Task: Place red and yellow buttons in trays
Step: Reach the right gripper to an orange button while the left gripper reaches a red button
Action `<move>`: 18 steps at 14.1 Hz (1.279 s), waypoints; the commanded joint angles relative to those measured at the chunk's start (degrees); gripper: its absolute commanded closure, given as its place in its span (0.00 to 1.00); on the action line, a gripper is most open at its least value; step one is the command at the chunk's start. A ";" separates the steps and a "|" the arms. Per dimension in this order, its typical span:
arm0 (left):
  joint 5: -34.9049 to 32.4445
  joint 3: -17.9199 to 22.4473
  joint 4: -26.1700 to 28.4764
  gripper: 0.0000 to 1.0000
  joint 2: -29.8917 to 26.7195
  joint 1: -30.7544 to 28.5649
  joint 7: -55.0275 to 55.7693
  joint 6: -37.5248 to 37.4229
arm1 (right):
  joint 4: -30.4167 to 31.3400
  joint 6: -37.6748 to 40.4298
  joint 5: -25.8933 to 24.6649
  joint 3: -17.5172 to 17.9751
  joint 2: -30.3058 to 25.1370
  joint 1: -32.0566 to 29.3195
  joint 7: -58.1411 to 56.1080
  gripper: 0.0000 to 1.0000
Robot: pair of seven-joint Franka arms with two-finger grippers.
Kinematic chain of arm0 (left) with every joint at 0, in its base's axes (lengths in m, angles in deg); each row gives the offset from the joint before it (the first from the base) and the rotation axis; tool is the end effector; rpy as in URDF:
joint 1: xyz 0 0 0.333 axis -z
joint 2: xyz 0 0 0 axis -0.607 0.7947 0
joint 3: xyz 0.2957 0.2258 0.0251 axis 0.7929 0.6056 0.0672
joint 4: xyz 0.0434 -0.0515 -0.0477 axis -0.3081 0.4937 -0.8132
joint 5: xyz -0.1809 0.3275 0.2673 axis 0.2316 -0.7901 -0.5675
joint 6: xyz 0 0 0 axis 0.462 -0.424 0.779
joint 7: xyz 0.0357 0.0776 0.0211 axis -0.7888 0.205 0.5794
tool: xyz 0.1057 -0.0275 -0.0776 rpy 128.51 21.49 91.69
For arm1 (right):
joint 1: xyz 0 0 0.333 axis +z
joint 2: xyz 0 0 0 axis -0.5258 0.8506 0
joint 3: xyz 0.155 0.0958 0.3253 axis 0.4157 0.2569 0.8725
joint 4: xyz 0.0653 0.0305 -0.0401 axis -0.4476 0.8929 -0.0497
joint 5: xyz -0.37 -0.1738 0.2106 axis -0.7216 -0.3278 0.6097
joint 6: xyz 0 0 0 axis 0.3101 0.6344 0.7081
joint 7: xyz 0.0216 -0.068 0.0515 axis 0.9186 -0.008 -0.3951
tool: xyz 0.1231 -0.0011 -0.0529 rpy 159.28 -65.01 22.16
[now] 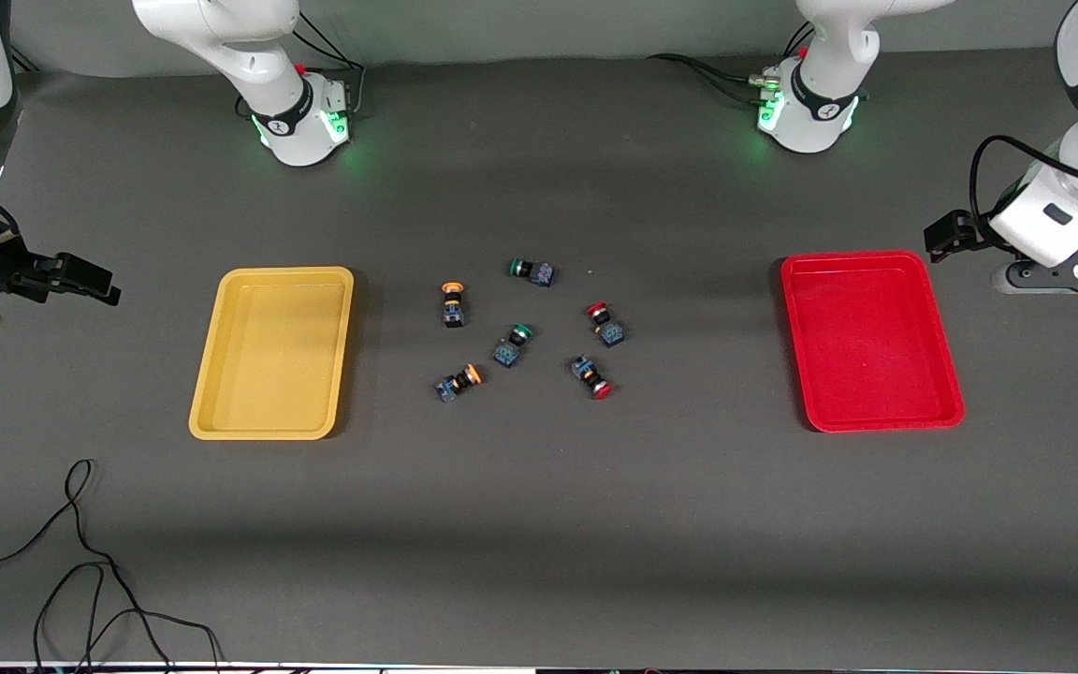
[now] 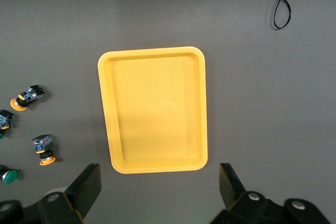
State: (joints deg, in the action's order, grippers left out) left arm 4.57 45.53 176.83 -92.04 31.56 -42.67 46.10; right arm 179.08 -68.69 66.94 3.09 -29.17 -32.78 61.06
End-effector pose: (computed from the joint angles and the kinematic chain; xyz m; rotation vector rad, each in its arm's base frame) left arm 0.5754 -0.0242 0.5687 -3.0234 0.0702 0.1707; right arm 0.6212 -0.0413 0.5883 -3.1351 0.1390 0.0900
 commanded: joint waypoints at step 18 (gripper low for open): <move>1.36 0.10 -1.26 0.00 2.28 3.78 1.48 -2.45 | 19.75 -20.31 3.55 0.19 -2.29 38.03 43.18 0.00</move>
State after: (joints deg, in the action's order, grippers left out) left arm 5.60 45.32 175.85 -90.85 32.61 -42.67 44.24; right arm 196.23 -85.57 69.25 4.07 -30.58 1.04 98.94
